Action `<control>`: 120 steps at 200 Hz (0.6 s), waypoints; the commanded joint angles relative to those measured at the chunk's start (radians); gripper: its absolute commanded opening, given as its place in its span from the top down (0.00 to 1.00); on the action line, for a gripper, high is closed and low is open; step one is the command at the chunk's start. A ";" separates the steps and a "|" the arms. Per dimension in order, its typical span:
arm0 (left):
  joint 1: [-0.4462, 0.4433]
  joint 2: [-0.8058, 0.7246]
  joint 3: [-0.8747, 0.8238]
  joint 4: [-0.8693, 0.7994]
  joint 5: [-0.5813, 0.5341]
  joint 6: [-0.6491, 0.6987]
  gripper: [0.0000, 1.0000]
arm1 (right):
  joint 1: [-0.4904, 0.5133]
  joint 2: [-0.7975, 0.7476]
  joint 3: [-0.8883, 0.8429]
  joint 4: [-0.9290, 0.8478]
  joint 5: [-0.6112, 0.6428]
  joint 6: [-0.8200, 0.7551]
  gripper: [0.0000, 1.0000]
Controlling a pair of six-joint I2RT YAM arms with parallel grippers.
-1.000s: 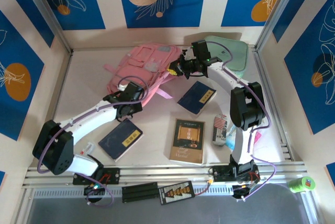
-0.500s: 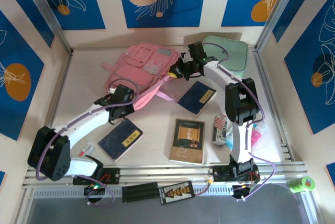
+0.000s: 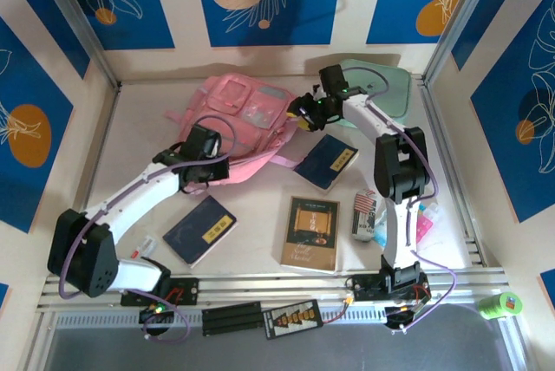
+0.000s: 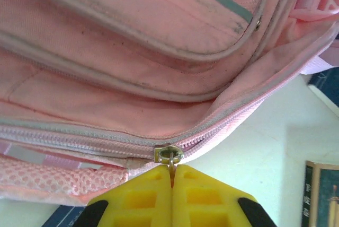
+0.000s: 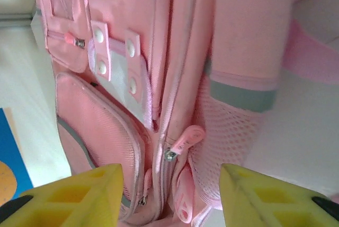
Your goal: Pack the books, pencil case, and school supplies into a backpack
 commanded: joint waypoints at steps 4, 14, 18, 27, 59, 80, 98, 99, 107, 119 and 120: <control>-0.018 0.029 0.065 -0.024 0.108 0.039 1.00 | -0.006 -0.143 -0.074 -0.081 0.027 0.002 0.46; -0.027 0.044 0.084 -0.020 0.127 0.036 1.00 | -0.004 -0.179 -0.124 -0.068 0.007 0.026 0.44; -0.032 0.053 0.094 -0.021 0.133 0.036 1.00 | 0.000 -0.195 -0.147 -0.057 -0.004 0.039 0.42; -0.044 0.071 0.119 -0.025 0.143 0.035 1.00 | 0.010 -0.224 -0.199 -0.032 -0.027 0.072 0.41; -0.094 0.155 0.197 -0.023 0.194 0.031 1.00 | 0.078 -0.280 -0.315 0.000 -0.053 0.153 0.40; -0.133 0.210 0.240 -0.019 0.196 0.026 1.00 | 0.121 -0.297 -0.368 0.011 -0.046 0.199 0.38; -0.162 0.245 0.256 -0.005 0.195 0.021 1.00 | 0.145 -0.304 -0.410 0.042 -0.046 0.238 0.36; -0.164 0.246 0.256 -0.004 0.195 0.020 1.00 | 0.146 -0.304 -0.412 0.044 -0.047 0.239 0.36; -0.174 0.258 0.260 -0.002 0.192 0.019 1.00 | 0.154 -0.302 -0.424 0.060 -0.049 0.255 0.35; -0.184 0.271 0.262 0.005 0.186 0.016 1.00 | 0.162 -0.290 -0.430 0.078 -0.059 0.275 0.35; -0.184 0.272 0.262 0.005 0.185 0.016 1.00 | 0.163 -0.290 -0.430 0.079 -0.061 0.276 0.35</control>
